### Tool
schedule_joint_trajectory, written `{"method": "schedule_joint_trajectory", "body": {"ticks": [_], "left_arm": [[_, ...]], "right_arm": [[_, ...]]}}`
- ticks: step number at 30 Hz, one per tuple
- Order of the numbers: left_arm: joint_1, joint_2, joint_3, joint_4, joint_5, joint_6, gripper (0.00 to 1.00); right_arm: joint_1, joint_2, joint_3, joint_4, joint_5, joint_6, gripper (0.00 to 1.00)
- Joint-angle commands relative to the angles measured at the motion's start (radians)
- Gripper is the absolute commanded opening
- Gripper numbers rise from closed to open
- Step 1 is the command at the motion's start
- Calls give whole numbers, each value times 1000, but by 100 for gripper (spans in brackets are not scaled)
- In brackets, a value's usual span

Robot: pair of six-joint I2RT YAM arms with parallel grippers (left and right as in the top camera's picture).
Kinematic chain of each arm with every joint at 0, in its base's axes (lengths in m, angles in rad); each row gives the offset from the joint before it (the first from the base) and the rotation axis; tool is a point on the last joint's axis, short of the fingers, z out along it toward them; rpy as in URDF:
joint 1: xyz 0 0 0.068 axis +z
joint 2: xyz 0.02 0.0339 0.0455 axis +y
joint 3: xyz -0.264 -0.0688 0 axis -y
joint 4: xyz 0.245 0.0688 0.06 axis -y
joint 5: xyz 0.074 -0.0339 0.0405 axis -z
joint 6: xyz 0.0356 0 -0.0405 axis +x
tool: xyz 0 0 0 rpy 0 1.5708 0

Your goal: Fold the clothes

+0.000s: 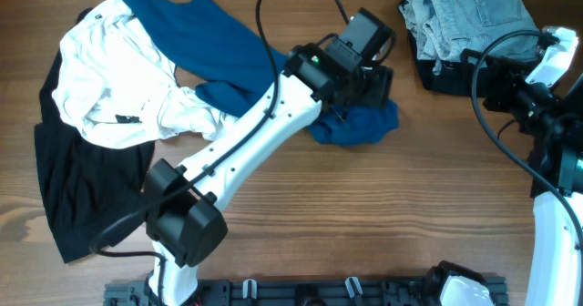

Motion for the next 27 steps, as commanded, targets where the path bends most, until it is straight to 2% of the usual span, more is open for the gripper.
{"method": "schedule_joint_trajectory", "body": {"ticks": [1,2,6,12,15,17,20,27], "left_arm": [[103,-10,7,-37,0,-6,96],[135,-15,7,-59,0,-6,100],[325,-21,6,-209,-10,7,100],[595,-20,-3,-488,-227,111,100],[723,-20,-34,-546,-232,110,100],[814,-20,-95,-513,-210,112,100],[862,-20,-174,-435,-112,167,100],[875,-20,-389,-223,-82,182,90]], "right_arm": [[-4,-2,20,1,-23,2,87],[-4,-2,20,0,-23,3,88],[-4,17,19,-14,-24,0,88],[-4,73,19,-19,-29,0,88],[-4,109,19,-18,-55,0,91],[-4,143,19,-18,-69,-1,90],[-4,167,19,-19,-74,0,90],[-4,180,19,-18,-76,-23,90]]}}
